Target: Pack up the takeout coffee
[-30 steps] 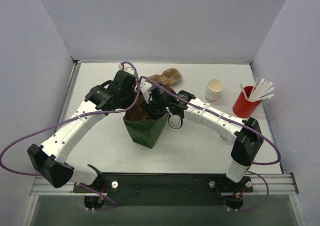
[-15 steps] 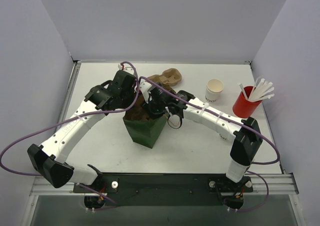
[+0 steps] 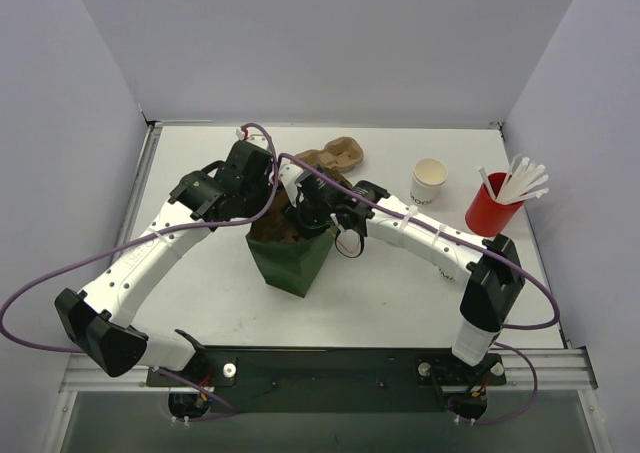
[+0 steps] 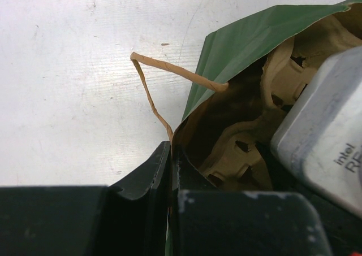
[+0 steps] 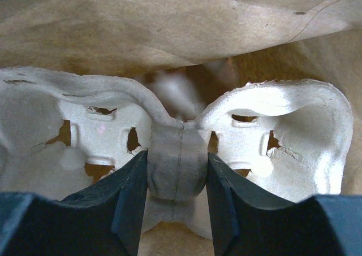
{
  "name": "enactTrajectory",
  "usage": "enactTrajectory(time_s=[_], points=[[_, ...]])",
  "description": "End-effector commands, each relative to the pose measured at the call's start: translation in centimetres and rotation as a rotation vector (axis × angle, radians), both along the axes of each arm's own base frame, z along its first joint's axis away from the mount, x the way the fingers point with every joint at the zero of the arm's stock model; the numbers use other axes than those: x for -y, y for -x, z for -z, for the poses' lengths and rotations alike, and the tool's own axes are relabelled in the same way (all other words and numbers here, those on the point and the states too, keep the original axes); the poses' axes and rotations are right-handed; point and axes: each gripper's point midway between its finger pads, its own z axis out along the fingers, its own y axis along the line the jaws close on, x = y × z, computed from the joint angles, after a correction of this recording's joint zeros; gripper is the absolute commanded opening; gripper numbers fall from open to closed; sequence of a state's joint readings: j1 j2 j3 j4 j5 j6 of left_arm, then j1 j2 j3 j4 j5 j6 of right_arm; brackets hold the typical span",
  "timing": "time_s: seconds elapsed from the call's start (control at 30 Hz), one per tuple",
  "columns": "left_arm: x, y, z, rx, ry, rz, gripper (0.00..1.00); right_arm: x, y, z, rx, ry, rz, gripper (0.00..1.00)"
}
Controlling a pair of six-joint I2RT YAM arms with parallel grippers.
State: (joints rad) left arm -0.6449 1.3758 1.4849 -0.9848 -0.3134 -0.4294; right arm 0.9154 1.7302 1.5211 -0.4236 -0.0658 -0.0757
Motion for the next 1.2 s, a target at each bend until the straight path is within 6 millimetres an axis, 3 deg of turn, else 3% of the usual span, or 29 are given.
enactTrajectory(time_s=[0.0,0.33,0.57,1.17], points=[[3.7,0.1,-1.5,0.053,0.068,0.159,0.00,0.4,0.3,2.4,0.001,0.122,-0.032,0.38],[3.8,0.2,-1.4,0.050,0.073,0.164,0.00,0.6,0.2,2.3,0.008,0.128,-0.029,0.41],[3.9,0.2,-1.4,0.050,0.075,0.167,0.00,0.4,0.3,1.6,0.013,0.123,-0.035,0.56],[4.3,0.3,-1.5,0.045,0.084,0.184,0.00,0.5,0.0,-1.2,0.058,0.100,-0.023,0.70]])
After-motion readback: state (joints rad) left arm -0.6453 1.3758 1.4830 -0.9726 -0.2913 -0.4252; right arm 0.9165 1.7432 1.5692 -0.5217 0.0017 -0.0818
